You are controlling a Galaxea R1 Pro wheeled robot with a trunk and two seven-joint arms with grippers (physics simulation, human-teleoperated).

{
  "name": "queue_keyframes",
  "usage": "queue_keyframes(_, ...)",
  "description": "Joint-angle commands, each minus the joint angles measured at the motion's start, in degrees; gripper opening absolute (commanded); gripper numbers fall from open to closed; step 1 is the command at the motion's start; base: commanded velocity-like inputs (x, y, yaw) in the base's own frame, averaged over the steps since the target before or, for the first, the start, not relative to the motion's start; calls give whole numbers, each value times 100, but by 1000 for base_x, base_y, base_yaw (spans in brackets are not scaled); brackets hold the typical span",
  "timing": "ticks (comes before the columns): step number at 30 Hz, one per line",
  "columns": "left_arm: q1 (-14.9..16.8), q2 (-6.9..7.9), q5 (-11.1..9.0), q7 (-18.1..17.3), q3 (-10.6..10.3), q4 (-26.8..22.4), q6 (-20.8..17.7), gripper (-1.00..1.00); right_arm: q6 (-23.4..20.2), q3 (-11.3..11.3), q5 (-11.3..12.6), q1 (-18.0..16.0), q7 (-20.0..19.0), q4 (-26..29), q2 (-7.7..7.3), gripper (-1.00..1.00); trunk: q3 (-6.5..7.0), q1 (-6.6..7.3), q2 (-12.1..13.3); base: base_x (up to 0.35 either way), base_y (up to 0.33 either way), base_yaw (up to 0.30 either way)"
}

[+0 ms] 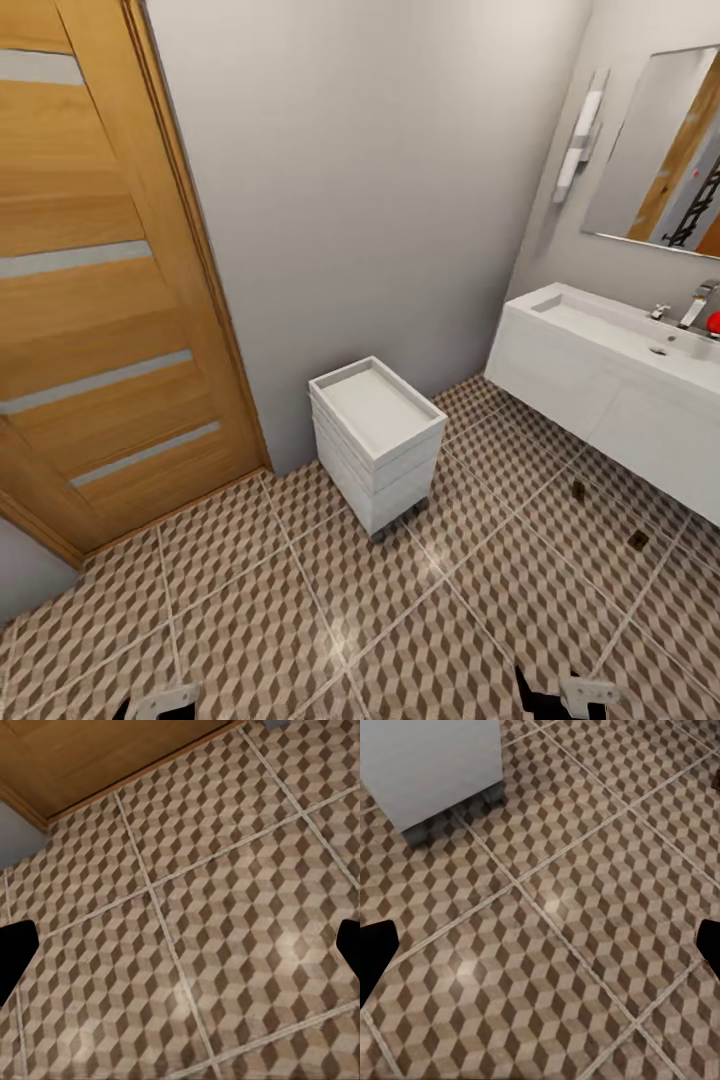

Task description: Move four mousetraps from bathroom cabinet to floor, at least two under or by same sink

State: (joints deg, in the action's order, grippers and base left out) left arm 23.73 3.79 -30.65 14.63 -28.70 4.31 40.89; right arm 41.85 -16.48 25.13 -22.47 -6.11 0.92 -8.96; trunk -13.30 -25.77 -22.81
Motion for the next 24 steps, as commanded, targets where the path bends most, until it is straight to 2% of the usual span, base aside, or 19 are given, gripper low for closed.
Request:
queue_keyframes(1, 9, -6, 6, 40, -48, 17, 15, 100, 16, -9, 63, -3, -57, -4, 0, 100, -11, -1, -11, -198, 0, 282)
queue_keyframes(24, 9, -9, 6, 40, -48, 17, 15, 100, 16, -10, 63, -3, 61, -4, 76, 100, -11, -1, -11, -140, 0, 282)
